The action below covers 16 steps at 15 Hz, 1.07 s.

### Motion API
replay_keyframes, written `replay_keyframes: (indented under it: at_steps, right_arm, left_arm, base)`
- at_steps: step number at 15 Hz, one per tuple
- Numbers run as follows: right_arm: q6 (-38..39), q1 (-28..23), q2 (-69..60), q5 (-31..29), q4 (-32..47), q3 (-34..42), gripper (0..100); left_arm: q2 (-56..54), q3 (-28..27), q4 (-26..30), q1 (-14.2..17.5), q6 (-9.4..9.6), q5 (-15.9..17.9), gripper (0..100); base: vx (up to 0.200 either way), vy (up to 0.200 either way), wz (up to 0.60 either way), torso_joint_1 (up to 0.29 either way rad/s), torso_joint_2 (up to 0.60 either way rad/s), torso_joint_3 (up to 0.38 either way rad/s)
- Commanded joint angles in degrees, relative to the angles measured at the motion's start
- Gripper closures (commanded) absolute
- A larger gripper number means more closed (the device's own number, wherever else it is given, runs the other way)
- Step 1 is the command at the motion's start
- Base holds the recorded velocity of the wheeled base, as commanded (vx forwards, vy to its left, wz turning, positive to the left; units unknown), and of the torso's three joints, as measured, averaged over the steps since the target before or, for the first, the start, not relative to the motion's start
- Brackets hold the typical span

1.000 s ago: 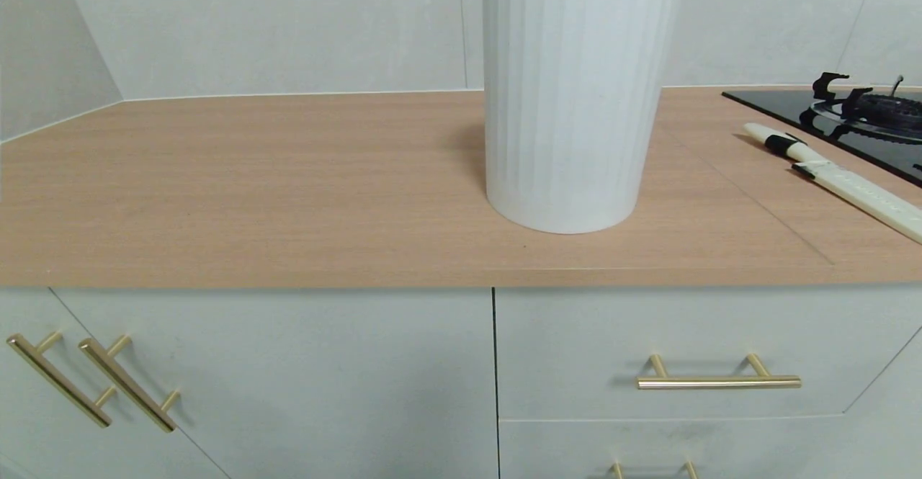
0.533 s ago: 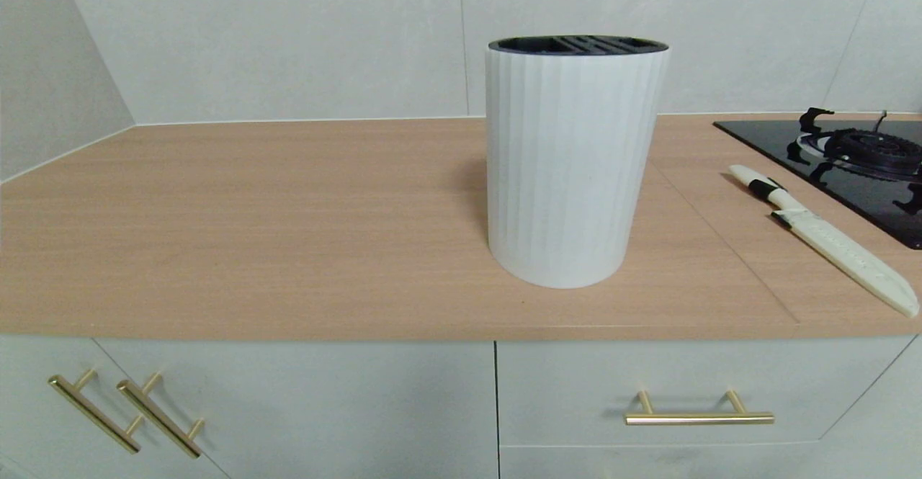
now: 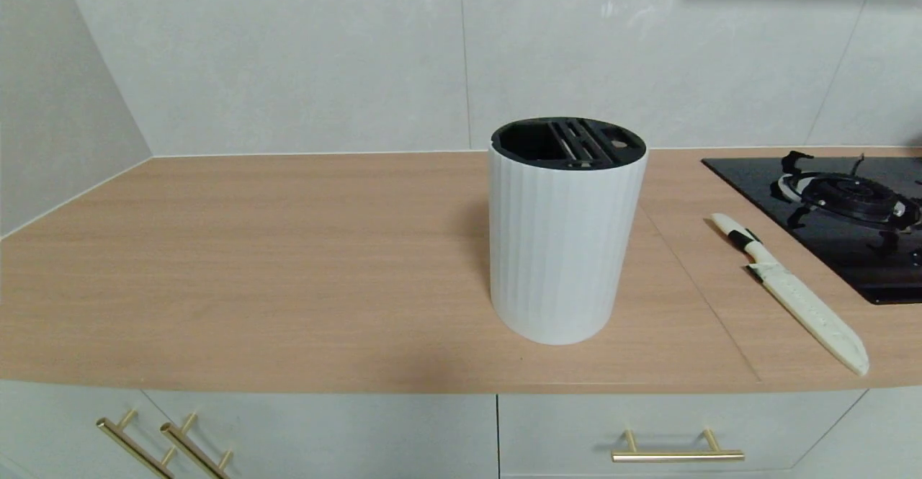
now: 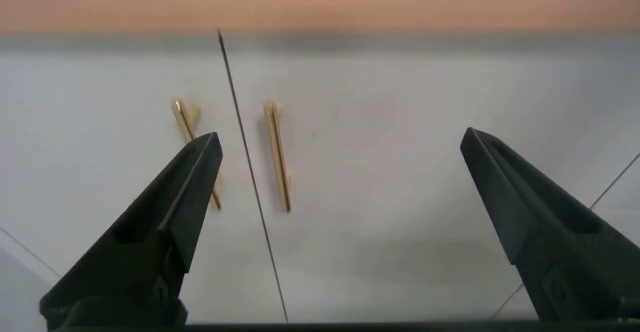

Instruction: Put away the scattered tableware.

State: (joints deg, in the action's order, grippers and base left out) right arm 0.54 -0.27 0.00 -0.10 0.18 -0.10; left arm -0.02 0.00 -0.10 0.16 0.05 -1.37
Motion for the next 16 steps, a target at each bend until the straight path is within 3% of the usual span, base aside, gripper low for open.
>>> replay_keyframes:
  at_steps: [1, 16]
  right_arm:
    - [-0.01, 0.00, 0.09, 0.01, -0.01, 0.01, 0]
    - [-0.01, 0.00, 0.09, 0.01, -0.01, 0.01, 0]
  left_arm:
    - [0.02, 0.00, 0.01, 0.02, 0.04, -0.13, 0]
    - [0.02, 0.00, 0.01, 0.02, 0.04, -0.04, 0]
  base:
    - [0.000, 0.000, 0.00, 0.198, -0.49, -0.286]
    - [0.000, 0.000, 0.00, 0.241, -0.54, -0.295]
